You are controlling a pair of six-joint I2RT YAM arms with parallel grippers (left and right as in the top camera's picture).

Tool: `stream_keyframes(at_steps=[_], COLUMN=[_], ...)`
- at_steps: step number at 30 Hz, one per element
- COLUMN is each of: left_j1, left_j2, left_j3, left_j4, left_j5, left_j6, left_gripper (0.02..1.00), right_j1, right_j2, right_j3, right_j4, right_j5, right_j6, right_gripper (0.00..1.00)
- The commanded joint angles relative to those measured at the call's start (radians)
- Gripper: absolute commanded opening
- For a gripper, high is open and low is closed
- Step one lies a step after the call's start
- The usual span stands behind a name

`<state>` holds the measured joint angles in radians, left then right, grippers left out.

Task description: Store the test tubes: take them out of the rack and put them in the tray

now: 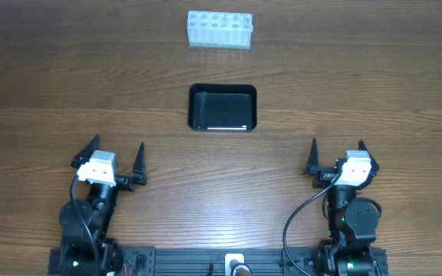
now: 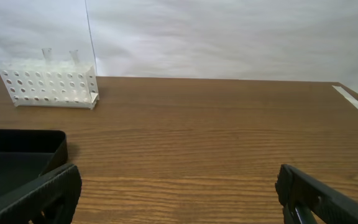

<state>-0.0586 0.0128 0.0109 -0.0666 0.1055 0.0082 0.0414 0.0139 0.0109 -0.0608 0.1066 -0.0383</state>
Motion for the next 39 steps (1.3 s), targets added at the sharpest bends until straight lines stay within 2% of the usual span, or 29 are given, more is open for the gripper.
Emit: stream_keyframes(at_steps=[1, 32, 35, 39], left_j1=[0.005, 0.005, 0.005, 0.005], left_j2=[-0.006, -0.006, -0.006, -0.006], left_j3=[-0.005, -0.005, -0.005, -0.005], left_j4=[-0.001, -0.001, -0.001, -0.002], left_j5=[0.017, 0.017, 0.017, 0.017], left_j6=[0.011, 0.011, 0.010, 0.011], left_gripper=[1.000, 1.000, 1.000, 1.000], right_j1=[-0.005, -0.005, -0.005, -0.001], right_j2=[-0.007, 0.030, 0.084, 0.248], right_j3=[-0.006, -0.005, -0.002, 0.041], right_j4=[-0.003, 0.021, 0.112, 0.333], right_j5=[-0.001, -0.008, -0.012, -0.089], right_j6=[-0.004, -0.001, 0.005, 0.015], right_gripper=[0.991, 0.991, 0.991, 0.991])
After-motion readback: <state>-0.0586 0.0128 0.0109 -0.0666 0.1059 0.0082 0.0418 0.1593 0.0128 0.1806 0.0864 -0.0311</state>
